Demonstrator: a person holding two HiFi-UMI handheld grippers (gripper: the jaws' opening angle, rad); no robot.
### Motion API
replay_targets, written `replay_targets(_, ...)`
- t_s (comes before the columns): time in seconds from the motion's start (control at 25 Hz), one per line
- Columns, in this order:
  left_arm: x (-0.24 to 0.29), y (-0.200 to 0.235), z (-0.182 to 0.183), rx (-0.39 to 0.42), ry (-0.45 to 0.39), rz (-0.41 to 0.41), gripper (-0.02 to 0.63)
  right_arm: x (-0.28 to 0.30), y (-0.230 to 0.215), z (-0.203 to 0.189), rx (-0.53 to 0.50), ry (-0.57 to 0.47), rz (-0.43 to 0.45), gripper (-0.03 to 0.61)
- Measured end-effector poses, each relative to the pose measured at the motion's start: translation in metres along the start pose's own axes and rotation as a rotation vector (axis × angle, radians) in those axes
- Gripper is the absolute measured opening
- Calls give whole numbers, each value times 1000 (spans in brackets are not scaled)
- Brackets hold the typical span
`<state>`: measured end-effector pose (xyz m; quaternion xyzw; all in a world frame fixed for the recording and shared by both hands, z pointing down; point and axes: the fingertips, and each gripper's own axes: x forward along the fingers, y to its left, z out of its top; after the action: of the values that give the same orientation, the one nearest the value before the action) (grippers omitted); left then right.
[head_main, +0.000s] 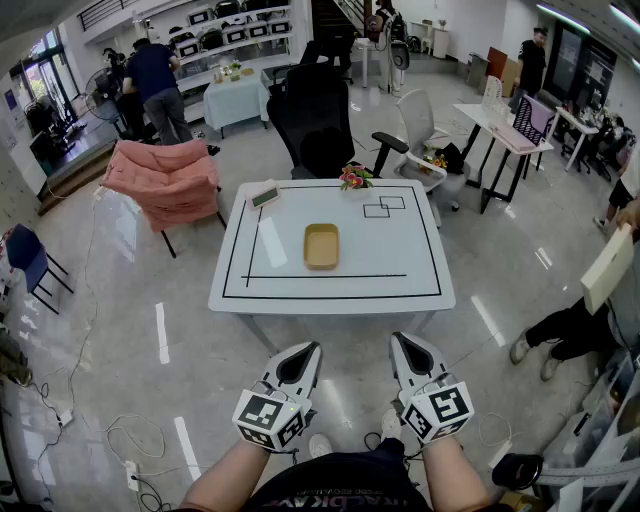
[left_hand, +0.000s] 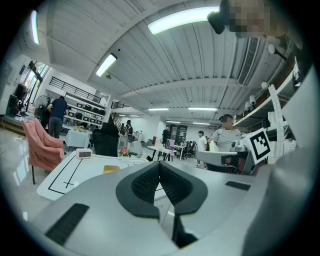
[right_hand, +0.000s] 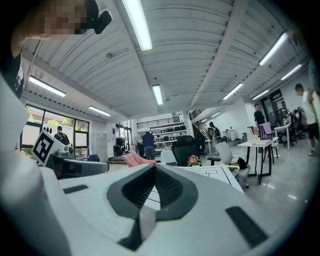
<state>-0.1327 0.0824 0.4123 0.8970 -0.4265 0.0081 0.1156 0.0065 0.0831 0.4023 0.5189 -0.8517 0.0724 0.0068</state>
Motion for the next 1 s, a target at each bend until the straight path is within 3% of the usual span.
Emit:
replay_targets(0.44,13,-9,-3,0,7,-2,6,-6,-15,3,7,-18,-5,2)
replay_targets(0.52,18,-13,-4,7,9,-4,70,-7,-21,4,4,-29,3,12)
replay_targets(0.56,21,-15,-4,12,8,-4,141,-6,-24,6,9,-38,9,54)
replay_targets(0.64,29,-18,-5,28,8,8,277,-5,-35,8,24,-53,13,231)
replay_targets(0.68,33,-19,-5,38,8,19,300,-5,-41,9,31,-55,13,256)
replay_targets(1.0,68,-42,3,51,-4,79,322,-5,-96,17,75,-45,55,259)
